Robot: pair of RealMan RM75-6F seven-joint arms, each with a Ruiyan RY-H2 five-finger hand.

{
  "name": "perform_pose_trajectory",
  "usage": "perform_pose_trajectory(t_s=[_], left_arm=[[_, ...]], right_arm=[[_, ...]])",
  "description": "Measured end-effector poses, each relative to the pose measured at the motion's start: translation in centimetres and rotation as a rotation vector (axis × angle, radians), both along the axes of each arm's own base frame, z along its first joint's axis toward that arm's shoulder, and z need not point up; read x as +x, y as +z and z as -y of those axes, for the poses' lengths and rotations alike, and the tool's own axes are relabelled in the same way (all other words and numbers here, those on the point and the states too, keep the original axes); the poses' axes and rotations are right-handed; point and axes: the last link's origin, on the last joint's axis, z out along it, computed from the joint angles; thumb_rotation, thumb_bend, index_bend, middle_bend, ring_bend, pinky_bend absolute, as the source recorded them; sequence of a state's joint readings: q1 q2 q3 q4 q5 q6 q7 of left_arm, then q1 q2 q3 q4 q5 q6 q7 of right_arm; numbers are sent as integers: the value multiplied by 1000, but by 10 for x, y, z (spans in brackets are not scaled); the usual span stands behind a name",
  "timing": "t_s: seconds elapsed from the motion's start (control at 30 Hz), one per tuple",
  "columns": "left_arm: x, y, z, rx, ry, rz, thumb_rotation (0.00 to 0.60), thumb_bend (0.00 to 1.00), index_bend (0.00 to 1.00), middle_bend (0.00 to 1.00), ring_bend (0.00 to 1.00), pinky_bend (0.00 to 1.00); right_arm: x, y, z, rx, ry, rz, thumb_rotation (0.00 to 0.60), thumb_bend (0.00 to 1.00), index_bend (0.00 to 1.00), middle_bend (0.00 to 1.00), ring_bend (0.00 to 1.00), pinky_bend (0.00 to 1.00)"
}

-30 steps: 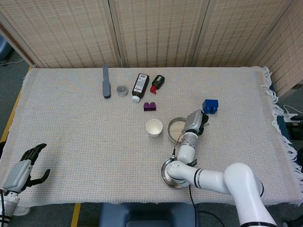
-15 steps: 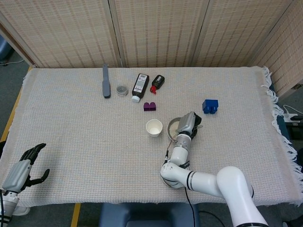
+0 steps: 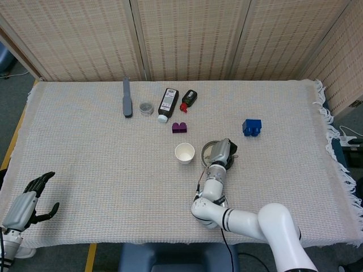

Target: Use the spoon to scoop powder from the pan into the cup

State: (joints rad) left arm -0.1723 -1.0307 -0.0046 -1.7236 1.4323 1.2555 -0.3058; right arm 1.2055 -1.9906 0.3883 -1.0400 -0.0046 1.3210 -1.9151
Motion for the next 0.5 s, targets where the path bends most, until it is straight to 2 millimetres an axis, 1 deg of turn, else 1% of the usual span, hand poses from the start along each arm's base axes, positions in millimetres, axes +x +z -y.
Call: perform_pose_trajectory(t_s=[0.3,0.5], left_arm=[[0,-1,0,-1,-1,-6,600,413,0,0,0,0],[0,-1,1,-1,-2,-11,600,413,0,0,0,0]], right_arm=[[-2,12,3,-27,3,57,600,361,636,981,1000,1000],[-10,21,3,-47,-3,105,600,361,636,982,1000,1000]])
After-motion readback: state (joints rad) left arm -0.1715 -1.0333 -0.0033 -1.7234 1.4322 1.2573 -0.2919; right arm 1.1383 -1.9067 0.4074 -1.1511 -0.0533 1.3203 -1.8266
